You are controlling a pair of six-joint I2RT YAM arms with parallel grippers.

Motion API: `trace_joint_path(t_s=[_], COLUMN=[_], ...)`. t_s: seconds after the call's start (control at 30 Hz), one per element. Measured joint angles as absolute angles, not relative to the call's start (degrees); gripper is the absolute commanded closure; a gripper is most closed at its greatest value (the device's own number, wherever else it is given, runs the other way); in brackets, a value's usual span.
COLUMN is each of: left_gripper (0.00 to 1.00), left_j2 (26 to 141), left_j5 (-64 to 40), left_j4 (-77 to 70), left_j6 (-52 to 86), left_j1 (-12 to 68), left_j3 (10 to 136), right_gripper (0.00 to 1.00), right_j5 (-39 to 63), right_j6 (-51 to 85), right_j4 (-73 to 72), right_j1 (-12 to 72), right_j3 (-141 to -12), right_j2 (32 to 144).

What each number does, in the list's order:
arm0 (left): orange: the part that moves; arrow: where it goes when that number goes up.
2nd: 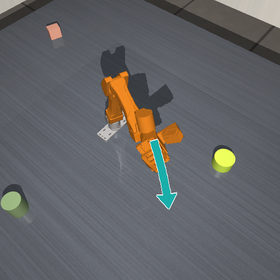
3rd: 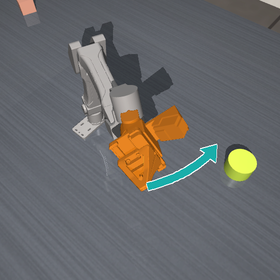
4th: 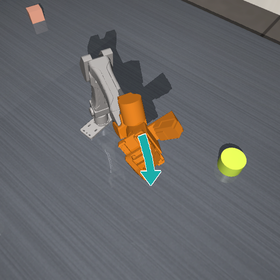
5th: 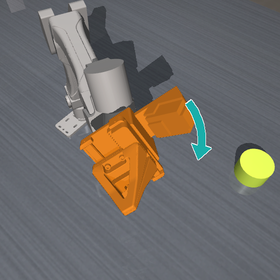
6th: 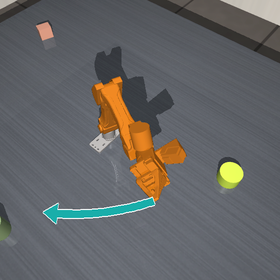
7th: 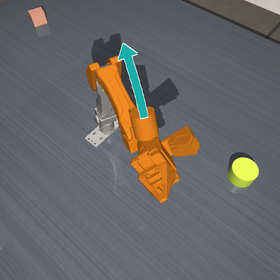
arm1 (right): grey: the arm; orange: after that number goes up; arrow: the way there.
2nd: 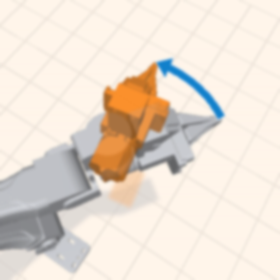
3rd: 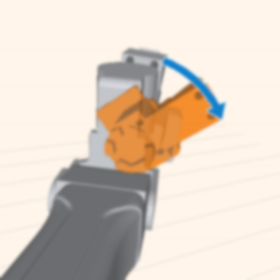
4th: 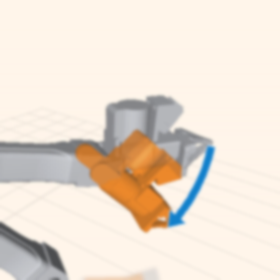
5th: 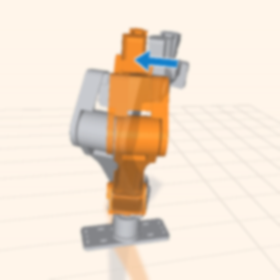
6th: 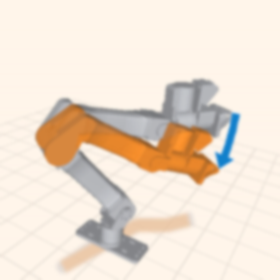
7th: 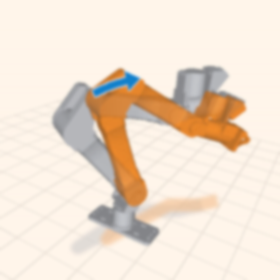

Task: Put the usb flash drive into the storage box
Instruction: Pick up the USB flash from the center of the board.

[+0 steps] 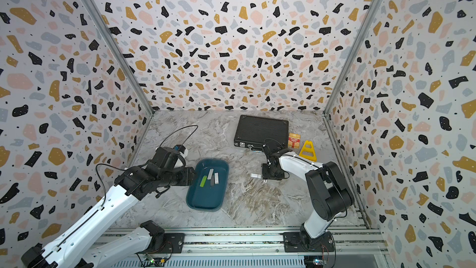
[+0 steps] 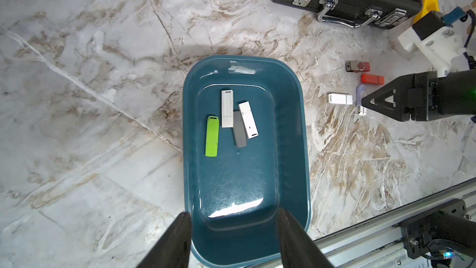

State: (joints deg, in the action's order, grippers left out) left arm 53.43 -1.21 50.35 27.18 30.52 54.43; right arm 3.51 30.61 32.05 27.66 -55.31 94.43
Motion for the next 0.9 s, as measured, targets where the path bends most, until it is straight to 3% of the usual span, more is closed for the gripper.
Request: trace_joint_path(t_s=[0.27,0.73,0.9], left_gripper=[0.42,0.41,0.41], left_j2=[51.6,51.7,51.5], left_j5=[-0.3,0.5,1.4], left_j4=[51.4,51.4,51.4], left_j6=[26.1,25.9,25.9], left_j1=[30.5,30.5,30.5], left_j3=[53.7,52.7,52.6], right_gripper=[0.55,0.81,0.83], right_j5=[2.9,-0.5,0.8], right_j6=[31.1,31.2,30.6], right_j4=[32.8,35.0,35.1], right_j1=[28.8,30.5,31.1], right_j3=[-56.1,-58.6,-58.6], right_j2=[96.0,98.8,96.6])
